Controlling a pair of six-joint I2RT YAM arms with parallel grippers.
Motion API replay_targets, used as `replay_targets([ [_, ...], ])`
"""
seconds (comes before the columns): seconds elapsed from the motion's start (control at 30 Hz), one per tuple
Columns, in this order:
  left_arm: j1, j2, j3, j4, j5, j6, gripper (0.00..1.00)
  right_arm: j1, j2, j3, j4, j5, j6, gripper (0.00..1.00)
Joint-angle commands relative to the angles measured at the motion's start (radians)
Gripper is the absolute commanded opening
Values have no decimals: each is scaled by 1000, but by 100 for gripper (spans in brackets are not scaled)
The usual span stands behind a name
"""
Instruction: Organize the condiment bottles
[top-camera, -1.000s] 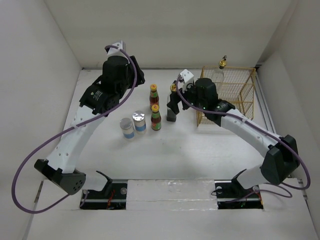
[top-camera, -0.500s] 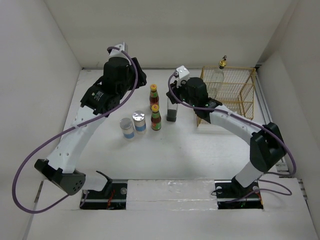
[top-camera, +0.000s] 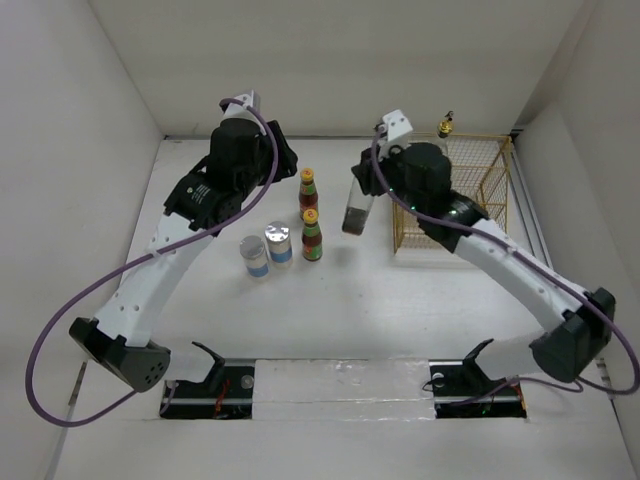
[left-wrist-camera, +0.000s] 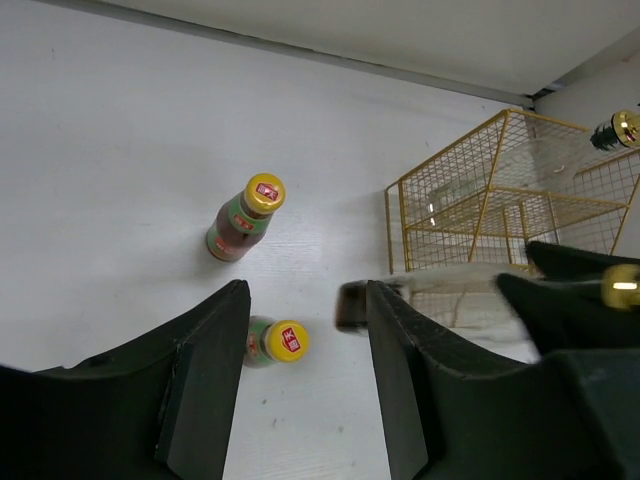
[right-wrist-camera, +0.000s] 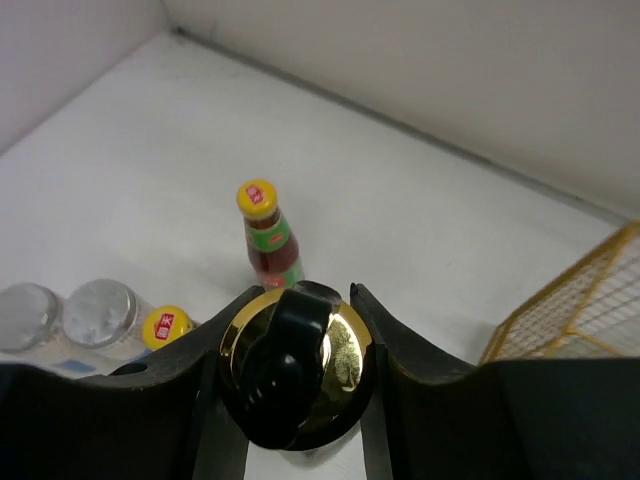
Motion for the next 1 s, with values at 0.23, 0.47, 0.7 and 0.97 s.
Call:
replay_targets([
  [0.23,3,-31,-9,38,28,3,47,-276,-170,304,-246,101,40,0],
  [0.47,3,-31,-36,56,56,3,47,-477,-93,474,-325,136,49,0],
  [0.7,3,-40,-66,76,79,-6,47,-602,16,614,-325,219,49,0],
  [0.97,3,-40,-76,86,88,-15,47,-656,161,752,-283,323,104,0],
])
